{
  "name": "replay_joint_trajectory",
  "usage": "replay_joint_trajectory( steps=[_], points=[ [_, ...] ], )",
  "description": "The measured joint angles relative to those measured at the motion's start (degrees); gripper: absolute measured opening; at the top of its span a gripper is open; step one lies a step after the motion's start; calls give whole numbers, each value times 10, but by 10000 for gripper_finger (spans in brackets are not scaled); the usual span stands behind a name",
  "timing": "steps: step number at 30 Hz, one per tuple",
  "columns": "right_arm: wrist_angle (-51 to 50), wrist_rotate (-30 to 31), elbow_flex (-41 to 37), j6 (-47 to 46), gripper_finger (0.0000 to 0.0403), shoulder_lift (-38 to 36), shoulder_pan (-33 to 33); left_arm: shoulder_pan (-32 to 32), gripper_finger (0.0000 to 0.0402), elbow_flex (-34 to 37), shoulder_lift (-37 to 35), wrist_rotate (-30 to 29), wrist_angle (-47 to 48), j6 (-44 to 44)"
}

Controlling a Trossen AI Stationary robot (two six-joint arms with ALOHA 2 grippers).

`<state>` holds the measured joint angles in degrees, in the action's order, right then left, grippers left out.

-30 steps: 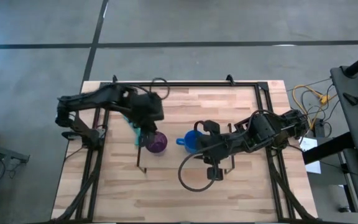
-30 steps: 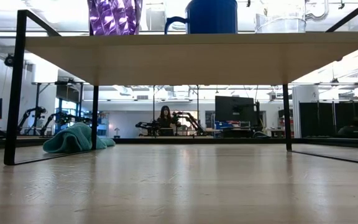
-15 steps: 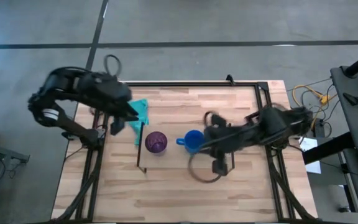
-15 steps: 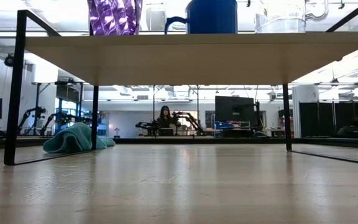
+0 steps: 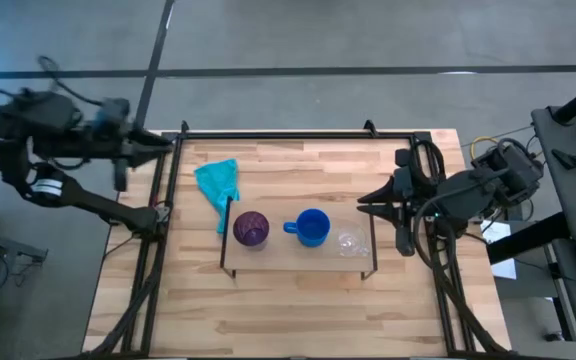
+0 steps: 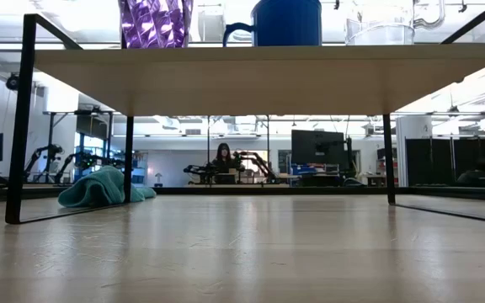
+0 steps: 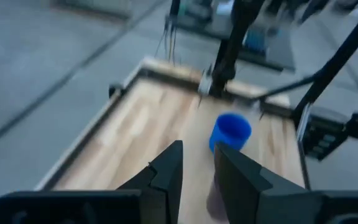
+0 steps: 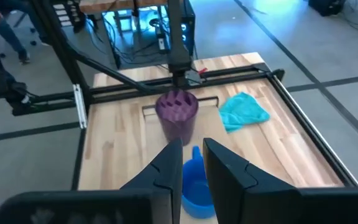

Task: Stack small to large cups/mugs on shelf
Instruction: Return to home position

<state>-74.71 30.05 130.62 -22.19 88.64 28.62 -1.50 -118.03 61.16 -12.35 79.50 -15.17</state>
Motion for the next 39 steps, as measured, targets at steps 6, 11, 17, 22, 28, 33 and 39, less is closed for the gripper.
replay_joint_trajectory(
  steps=[6,11,17,22,28,33,39],
  points=[
    [41,2,-104,-5,59,-58,0,0,77,52,-94,0,-40,5],
    [134,2,-237,0,59,-130,0,0,77,130,-182,0,-75,5],
    [317,-38,-431,33,59,-248,0,0,77,261,-265,1,-134,-10],
    [435,-108,-572,67,59,-339,0,0,77,351,-335,1,-184,-10],
    [493,-107,-696,48,59,-438,0,0,77,422,-392,3,-212,-12],
    [548,-107,-778,80,59,-522,0,0,77,446,-441,-2,-232,-10],
    [553,-110,-855,92,59,-606,0,0,77,486,-481,-14,-224,-10]
  ],
)
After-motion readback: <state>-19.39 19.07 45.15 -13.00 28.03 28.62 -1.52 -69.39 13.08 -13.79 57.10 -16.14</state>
